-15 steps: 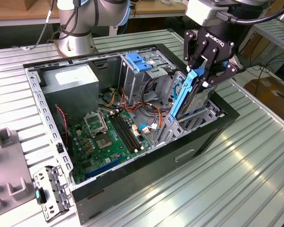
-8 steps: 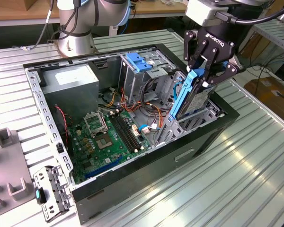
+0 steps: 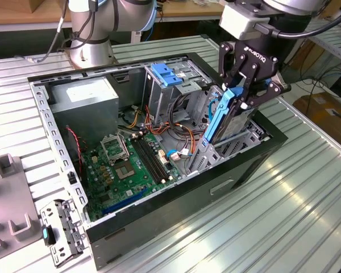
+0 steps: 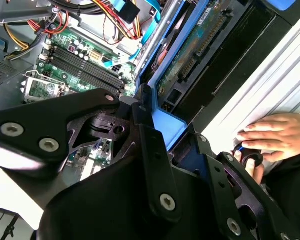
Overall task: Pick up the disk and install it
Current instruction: 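Insert the disk into the insertion slot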
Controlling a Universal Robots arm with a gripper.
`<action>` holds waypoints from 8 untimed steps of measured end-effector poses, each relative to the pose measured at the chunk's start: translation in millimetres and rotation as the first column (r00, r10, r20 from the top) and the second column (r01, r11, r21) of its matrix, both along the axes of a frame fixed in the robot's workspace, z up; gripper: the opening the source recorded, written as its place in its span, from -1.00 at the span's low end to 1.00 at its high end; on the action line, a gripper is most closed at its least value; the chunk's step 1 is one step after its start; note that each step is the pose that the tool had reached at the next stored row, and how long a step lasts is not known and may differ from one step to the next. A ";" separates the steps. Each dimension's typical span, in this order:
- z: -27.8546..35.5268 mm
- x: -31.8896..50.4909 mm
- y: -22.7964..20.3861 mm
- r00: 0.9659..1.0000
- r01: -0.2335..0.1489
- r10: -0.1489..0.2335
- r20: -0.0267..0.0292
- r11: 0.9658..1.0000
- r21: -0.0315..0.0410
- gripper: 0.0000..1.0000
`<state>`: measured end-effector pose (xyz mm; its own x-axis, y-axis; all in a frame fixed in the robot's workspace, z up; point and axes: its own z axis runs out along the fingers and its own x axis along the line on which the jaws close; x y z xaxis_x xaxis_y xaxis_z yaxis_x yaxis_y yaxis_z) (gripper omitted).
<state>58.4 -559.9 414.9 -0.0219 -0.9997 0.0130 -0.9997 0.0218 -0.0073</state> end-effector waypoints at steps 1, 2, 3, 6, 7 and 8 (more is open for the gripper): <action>-2.1 0.0 -0.2 1.000 0.000 0.000 0.000 1.000 0.000 -0.26; -4.8 0.0 -0.4 1.000 0.000 0.000 0.000 1.000 0.000 -0.26; -6.5 0.0 -0.5 1.000 0.000 0.000 0.000 1.000 0.000 -0.26; -11.2 0.0 -0.9 1.000 0.000 0.000 0.000 1.000 0.000 -0.26; -12.7 0.0 -1.1 1.000 0.000 0.000 0.000 1.000 0.000 -0.26; -13.6 0.0 -1.2 1.000 0.000 0.000 0.000 1.000 0.000 -0.26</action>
<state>58.5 -561.1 401.3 -0.0219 -0.9997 0.0129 -0.9997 0.0218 -0.0074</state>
